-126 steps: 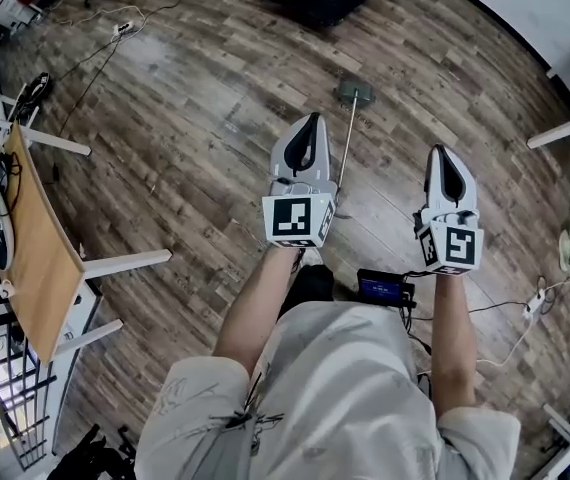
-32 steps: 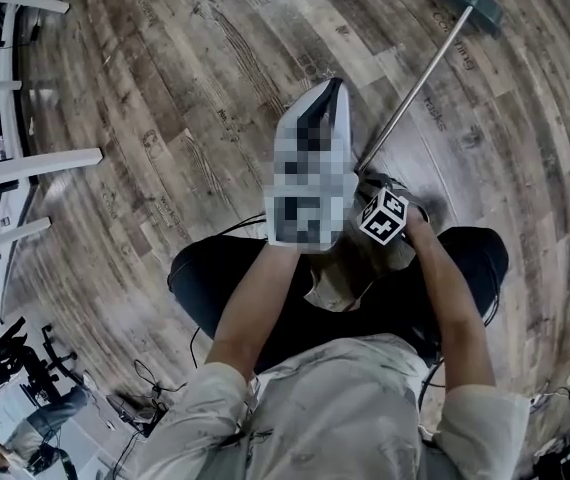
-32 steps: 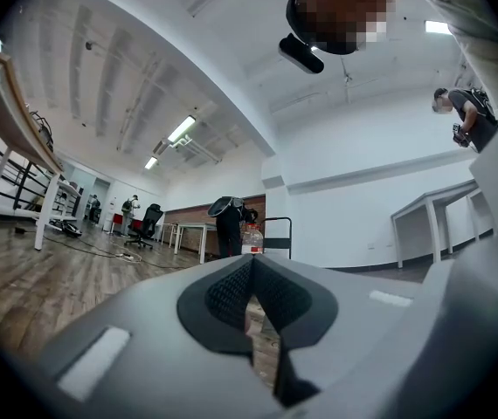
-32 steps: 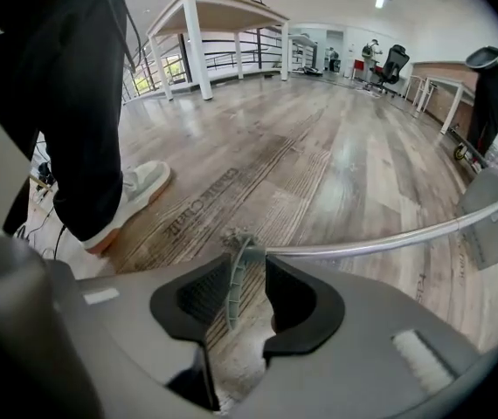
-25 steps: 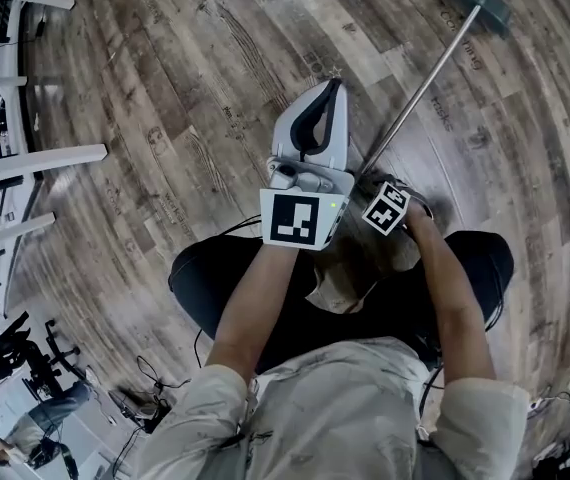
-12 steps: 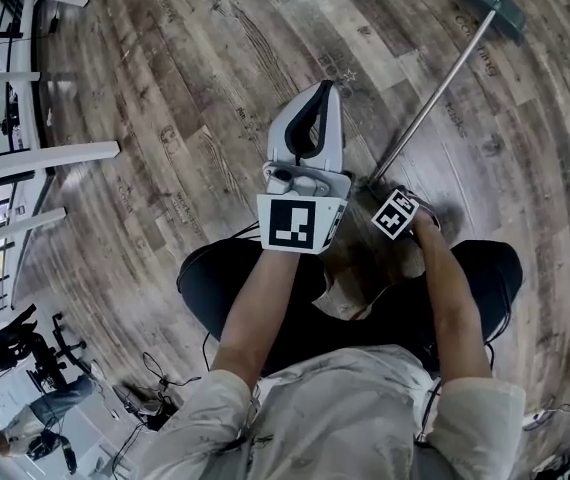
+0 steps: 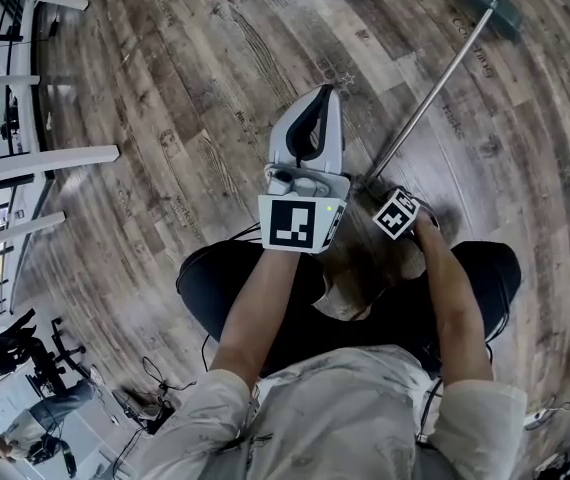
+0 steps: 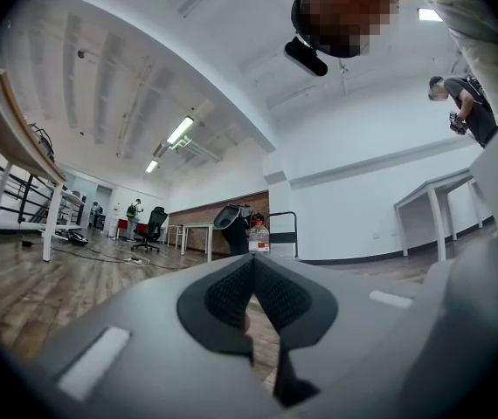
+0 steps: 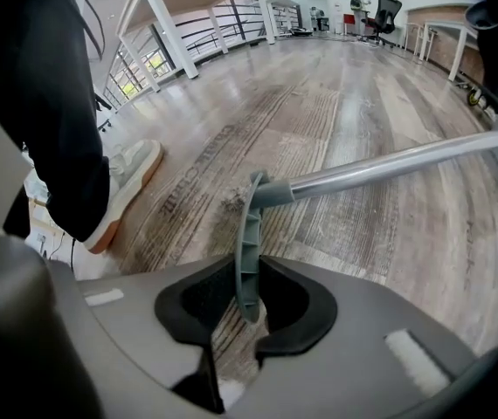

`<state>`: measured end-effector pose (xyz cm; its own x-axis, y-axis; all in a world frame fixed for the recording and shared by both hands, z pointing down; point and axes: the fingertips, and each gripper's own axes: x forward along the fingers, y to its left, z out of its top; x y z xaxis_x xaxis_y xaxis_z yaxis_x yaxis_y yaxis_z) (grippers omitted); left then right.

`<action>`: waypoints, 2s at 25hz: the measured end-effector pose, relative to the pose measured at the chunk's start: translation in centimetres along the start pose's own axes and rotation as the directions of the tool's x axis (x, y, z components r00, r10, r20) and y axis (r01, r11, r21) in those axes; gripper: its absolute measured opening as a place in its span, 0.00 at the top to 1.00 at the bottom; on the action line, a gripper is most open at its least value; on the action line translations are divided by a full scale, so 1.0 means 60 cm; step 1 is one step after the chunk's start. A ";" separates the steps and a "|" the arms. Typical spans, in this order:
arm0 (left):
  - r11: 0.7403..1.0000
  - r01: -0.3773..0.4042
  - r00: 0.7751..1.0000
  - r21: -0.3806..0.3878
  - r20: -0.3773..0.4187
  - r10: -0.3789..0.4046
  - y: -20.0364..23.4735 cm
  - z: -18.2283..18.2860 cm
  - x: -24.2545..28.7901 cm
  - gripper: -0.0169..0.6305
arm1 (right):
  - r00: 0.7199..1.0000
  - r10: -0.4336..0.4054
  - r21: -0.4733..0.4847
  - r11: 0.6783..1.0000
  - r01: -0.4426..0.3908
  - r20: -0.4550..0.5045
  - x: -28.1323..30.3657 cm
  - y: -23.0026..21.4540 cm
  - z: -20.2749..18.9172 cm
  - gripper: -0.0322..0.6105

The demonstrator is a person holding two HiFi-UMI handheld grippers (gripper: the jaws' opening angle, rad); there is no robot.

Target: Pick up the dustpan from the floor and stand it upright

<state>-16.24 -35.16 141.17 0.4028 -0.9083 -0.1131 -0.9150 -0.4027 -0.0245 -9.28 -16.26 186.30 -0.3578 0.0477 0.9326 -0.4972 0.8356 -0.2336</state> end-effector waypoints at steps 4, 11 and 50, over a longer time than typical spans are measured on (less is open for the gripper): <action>1.000 -0.012 1.000 -0.011 0.002 0.012 0.005 0.021 -0.004 0.94 | 0.997 0.031 -0.005 1.000 -0.031 0.064 -0.053 0.019 0.043 0.82; 0.999 -0.031 0.999 -0.020 0.018 0.031 0.031 0.080 -0.012 0.95 | 0.982 0.073 -0.026 0.997 -0.070 0.174 -0.172 0.053 0.117 0.82; 0.994 -0.103 0.990 -0.037 0.091 0.106 0.066 0.480 -0.078 0.95 | -0.036 -0.038 0.009 0.805 -0.593 0.999 -1.190 0.154 0.498 0.83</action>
<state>-22.42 -29.27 112.97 0.2993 -0.9318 -0.2054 -0.9503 -0.3105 0.0243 -11.98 -28.31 109.34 -0.7575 -0.5798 -0.3000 -0.1953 0.6398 -0.7433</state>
